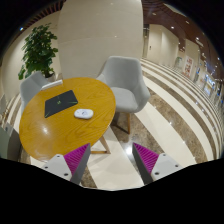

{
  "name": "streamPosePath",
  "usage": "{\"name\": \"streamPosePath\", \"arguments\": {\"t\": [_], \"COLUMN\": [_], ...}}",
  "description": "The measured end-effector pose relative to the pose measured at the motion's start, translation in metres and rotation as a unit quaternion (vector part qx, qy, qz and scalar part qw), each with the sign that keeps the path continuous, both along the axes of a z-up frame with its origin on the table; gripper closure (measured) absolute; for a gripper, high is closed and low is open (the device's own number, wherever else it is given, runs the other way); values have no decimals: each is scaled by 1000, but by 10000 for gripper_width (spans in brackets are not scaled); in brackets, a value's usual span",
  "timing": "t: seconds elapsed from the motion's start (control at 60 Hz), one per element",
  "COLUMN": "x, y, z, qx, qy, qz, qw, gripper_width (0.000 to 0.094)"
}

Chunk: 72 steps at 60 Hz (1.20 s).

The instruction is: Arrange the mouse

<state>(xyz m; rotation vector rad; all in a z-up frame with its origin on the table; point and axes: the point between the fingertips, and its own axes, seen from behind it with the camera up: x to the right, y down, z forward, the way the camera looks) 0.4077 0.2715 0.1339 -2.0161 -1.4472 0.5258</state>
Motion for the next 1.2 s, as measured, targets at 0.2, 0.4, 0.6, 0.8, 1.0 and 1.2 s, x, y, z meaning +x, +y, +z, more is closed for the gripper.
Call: {"name": "streamPosePath", "arguments": {"t": [0.2, 0.4, 0.6, 0.8, 1.0, 1.2], "x": [-32, -72, -100, -128, -176, -223], "y": [-20, -50, -68, -64, -63, -57], "z": [-10, -42, -59, -79, -106, -127], "qx": [3, 8, 11, 19, 23, 29], "qy": [12, 17, 29, 31, 28, 22], "qz": [66, 131, 167, 178, 188, 182], "qw": [998, 991, 986, 983, 982, 983], "gripper_width": [69, 71, 71, 69, 67, 71]}}
